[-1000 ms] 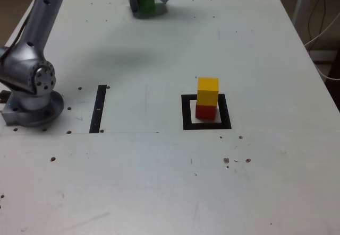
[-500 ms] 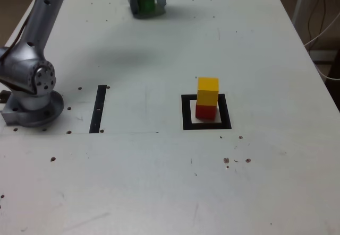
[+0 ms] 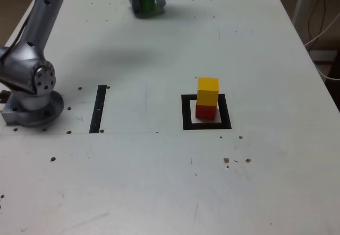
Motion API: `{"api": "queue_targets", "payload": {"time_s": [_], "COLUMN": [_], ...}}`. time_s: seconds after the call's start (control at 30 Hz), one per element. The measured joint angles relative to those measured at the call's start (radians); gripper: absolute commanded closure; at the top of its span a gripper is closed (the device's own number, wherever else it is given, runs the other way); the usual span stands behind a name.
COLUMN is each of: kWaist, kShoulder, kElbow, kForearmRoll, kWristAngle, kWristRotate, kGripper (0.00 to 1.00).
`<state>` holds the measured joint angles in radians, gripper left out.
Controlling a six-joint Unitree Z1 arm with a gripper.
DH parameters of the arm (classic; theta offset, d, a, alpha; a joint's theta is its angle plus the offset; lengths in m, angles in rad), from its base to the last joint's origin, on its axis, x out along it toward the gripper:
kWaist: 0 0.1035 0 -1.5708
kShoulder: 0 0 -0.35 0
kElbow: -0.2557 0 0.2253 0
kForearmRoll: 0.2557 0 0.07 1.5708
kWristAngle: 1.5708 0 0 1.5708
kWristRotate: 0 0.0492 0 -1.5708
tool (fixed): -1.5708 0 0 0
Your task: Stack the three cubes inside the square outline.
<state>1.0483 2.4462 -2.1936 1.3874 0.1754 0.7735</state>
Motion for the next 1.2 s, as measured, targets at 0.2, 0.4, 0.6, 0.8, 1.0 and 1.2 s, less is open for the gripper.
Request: {"api": "queue_targets", "payload": {"time_s": [0.2,0.4,0.6,0.8,1.0,1.2], "kWaist": [0.0,-0.011,-0.044,-0.096,-0.19,-0.334], "kShoulder": [0.0,-0.015,-0.081,-0.166,-0.293,-0.447], "kElbow": [-0.001,0.01,0.028,0.096,0.209,0.406], "kForearmRoll": [0.002,0.026,0.038,0.038,0.026,-0.023], "kWristAngle": [0.0,-0.008,-0.027,-0.039,-0.044,-0.054], "kWristRotate": [-0.001,0.009,0.033,0.039,0.039,0.039], "kGripper": [0.59,0.62,0.63,0.63,0.63,0.63]}}
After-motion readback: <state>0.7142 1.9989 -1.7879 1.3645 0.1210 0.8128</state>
